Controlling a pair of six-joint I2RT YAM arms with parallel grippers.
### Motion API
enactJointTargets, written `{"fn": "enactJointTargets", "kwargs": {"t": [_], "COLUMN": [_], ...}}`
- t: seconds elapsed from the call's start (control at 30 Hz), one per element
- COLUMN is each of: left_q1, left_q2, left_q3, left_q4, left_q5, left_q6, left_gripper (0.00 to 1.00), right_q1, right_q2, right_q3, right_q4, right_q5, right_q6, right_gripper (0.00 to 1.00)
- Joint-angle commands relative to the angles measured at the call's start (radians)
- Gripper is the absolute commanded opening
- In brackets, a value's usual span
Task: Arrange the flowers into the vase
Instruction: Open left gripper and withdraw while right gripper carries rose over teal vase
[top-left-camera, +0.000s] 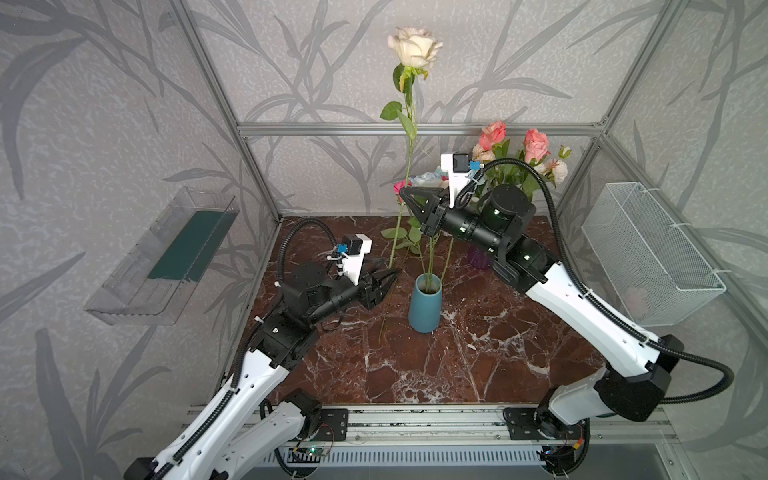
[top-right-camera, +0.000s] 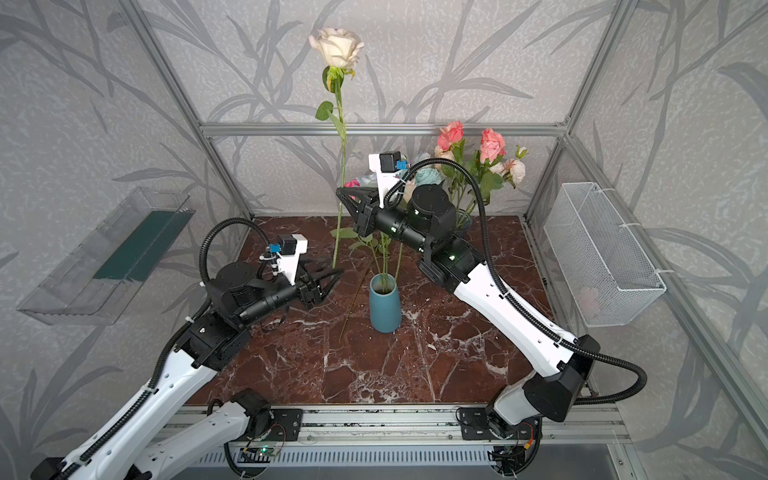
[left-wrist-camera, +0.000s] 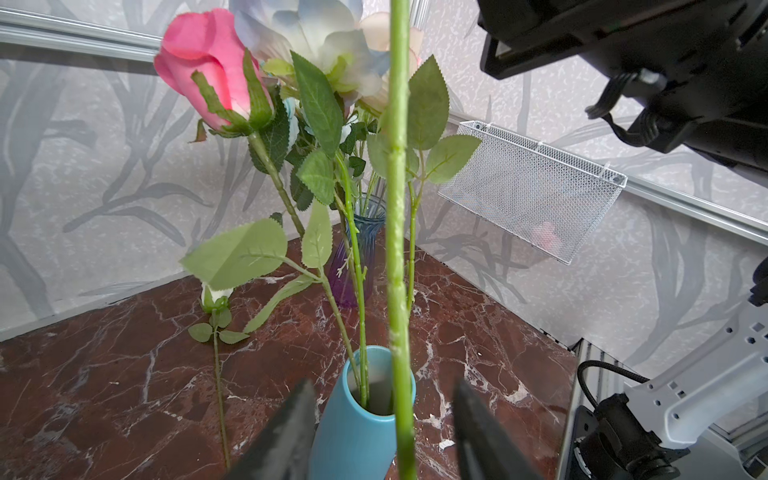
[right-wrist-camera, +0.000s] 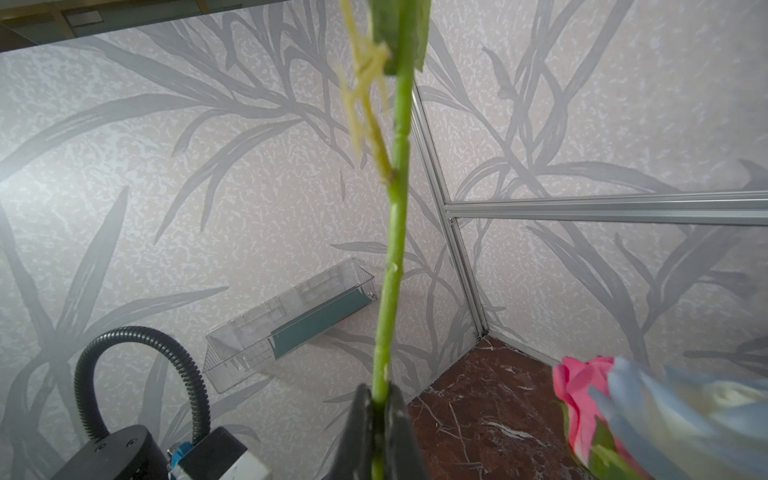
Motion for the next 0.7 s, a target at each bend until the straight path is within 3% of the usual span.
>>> {"fn": "enactJointTargets", "kwargs": {"t": [0.0, 0.13, 0.3, 0.67], "left_q1": [-0.004, -0.003, -0.003, -0.003], "left_q2": [-0.032, -0.068, -0.113, -0.115], "left_q3": [-0.017, -0.047, -0.087, -0.107], "left_q4": [0.02, 0.042, 0.072, 0.094], "left_q5": [-0.084, -0.24, -0.485, -0.536], "left_q6": [0.015, 0.012, 0.012, 0.018], "left_gripper": [0.76, 0.83, 0.83, 0.82], "right_q1": [0.011, 0.016, 0.023, 0.08], "right_q2": [-0.098, -0.21, -0.342, -0.355], "right_q3": [-0.053, -0.18, -0.335, -0.488], "right_q4": [0.018, 0.031, 0.062, 0.251], "right_q5": [0.041, 0.109, 0.237, 0.37], "right_q6": [-0.072, -0.132, -0.233, -0.465], "right_gripper": [0.02, 0.02, 0.02, 0.02]}}
